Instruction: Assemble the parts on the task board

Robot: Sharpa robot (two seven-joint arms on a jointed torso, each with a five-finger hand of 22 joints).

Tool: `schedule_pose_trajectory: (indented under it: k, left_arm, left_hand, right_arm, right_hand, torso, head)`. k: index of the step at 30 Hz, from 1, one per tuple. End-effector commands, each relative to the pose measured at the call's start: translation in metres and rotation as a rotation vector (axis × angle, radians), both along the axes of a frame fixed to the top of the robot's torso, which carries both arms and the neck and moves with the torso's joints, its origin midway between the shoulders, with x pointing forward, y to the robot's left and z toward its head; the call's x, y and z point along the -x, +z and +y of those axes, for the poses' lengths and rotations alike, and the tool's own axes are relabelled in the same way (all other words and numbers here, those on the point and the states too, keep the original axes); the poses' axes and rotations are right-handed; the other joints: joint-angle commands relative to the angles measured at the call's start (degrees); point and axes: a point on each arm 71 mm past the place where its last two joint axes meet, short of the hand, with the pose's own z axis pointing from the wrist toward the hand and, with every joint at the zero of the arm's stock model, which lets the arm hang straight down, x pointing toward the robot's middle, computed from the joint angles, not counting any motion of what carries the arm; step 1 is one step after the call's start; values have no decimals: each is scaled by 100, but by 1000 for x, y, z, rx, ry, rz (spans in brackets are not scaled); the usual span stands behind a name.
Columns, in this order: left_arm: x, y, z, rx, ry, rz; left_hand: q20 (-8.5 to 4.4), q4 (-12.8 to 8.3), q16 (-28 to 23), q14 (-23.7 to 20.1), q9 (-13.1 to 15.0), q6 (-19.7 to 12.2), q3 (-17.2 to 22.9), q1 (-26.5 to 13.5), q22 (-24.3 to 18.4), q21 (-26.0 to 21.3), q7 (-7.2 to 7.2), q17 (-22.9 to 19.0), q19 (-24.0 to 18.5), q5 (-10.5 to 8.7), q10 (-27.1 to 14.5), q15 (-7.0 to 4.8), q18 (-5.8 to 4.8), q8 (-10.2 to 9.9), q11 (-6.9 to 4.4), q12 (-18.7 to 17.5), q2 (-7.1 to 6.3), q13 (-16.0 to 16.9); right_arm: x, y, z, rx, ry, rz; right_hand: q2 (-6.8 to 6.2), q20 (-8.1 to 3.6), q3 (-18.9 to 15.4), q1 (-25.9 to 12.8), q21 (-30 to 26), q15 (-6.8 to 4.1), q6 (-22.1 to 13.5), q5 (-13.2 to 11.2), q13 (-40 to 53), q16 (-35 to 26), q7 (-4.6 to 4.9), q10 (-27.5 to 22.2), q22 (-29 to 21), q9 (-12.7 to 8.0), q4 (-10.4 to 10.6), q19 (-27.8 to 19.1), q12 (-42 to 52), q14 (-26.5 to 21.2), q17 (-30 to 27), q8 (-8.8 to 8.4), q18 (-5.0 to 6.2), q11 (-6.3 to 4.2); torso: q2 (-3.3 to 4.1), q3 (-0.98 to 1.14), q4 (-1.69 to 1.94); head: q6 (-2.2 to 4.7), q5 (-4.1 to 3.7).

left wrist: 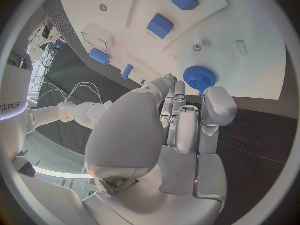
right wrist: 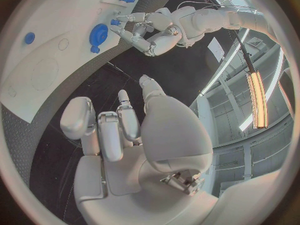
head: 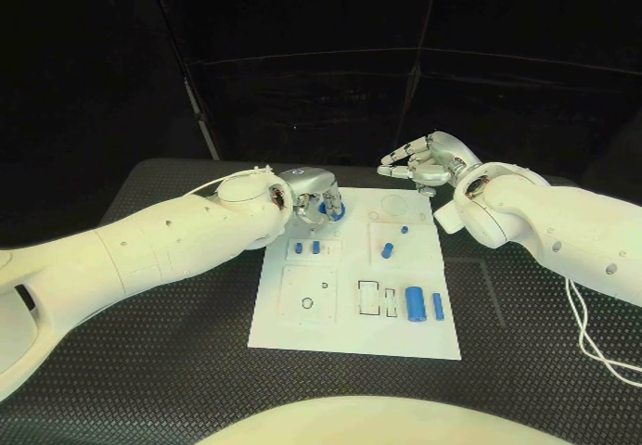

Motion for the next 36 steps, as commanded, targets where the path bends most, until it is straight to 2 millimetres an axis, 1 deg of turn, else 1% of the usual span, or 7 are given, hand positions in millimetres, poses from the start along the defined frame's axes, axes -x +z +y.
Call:
schedule_pose_trajectory:
  k: [1, 10, 16, 21, 24, 31, 36]
  left_arm:
    - [1, 6, 4, 37, 11, -13]
    - [6, 4, 34, 11, 47, 50]
    - [9, -2, 46, 3, 62, 78]
    - [10, -6, 49, 3, 65, 96]
    - [10, -8, 48, 4, 65, 104]
    - [11, -12, 47, 6, 65, 116]
    - [9, -15, 48, 3, 69, 122]
  left_hand:
    - [-29, -5, 20, 191, -6, 26, 39, -46, 318, -19, 9, -6, -2, 19, 44, -30, -71, 1, 8, -43, -41, -2]
    - [-23, -1, 16, 188, -14, 25, 76, -112, 332, -6, 20, -19, -2, 12, 47, -20, -75, -20, 19, -73, -66, -4]
    - [-20, 1, 13, 187, -15, 26, 87, -135, 333, -13, 20, -27, -5, 8, 49, -17, -74, -26, 21, -82, -74, -4]
    - [-19, 2, 13, 186, -16, 27, 93, -148, 334, -14, 21, -28, -6, 5, 50, -16, -74, -29, 22, -87, -79, -4]
    - [-19, 3, 14, 186, -17, 28, 95, -154, 335, -16, 21, -28, -7, 2, 51, -16, -74, -31, 22, -89, -81, -4]
    - [-18, 3, 14, 186, -17, 28, 96, -157, 335, -17, 21, -28, -8, 1, 51, -15, -74, -31, 22, -90, -83, -4]
    - [-18, 3, 14, 186, -17, 28, 99, -161, 334, -20, 21, -28, -9, -1, 52, -15, -73, -33, 22, -92, -84, -4]
  right_arm:
    - [0, 2, 0, -1, 11, -9]
    - [0, 1, -2, 0, 7, -8]
    - [0, 0, -2, 0, 7, -6]
    - [0, -1, -2, 0, 8, -4]
    - [1, -1, -1, 0, 9, -4]
    - [1, -2, -1, 0, 8, -3]
    - [1, -2, -2, 0, 8, -2]
  right_hand:
    - [65, -33, -20, 18, -24, -48, -31, 38, 4, -31, 9, -9, 3, -6, 10, 13, 12, 428, 678, 37, -7, -5]
    - [69, -33, -18, 19, -25, -48, -31, 39, 3, -31, 9, -9, 2, -6, 10, 13, 12, 428, 678, 38, -7, -5]
    - [76, -33, -15, 23, -28, -49, -31, 40, -10, -36, 9, -19, -4, -6, 11, 10, 2, 426, 667, 39, -6, -6]
    - [79, -33, -14, 25, -29, -49, -31, 40, -10, -36, 9, -18, -6, -6, 11, 10, 2, 426, 668, 40, -5, -6]
    - [79, -33, -14, 25, -29, -49, -31, 41, -9, -36, 9, -18, -6, -6, 11, 10, 2, 426, 668, 40, -5, -6]
    - [79, -33, -14, 25, -29, -49, -31, 41, -9, -36, 9, -18, -6, -6, 11, 10, 2, 426, 668, 40, -5, -6]
    - [79, -33, -14, 25, -29, -49, -31, 41, -9, -36, 9, -18, -6, -6, 11, 10, 2, 426, 668, 40, -5, -6]
  torso:
    - [-2, -1, -6]
    - [4, -2, -2]
    - [7, -7, -5]
    - [7, -7, -10]
    - [5, 1, -16]
    - [8, -2, -12]
    - [9, 3, -14]
  head:
    - [20, 2]
    - [19, 6]
    - [8, 25]
    - [4, 40]
    - [2, 55]
    - [2, 44]
    - [-5, 49]
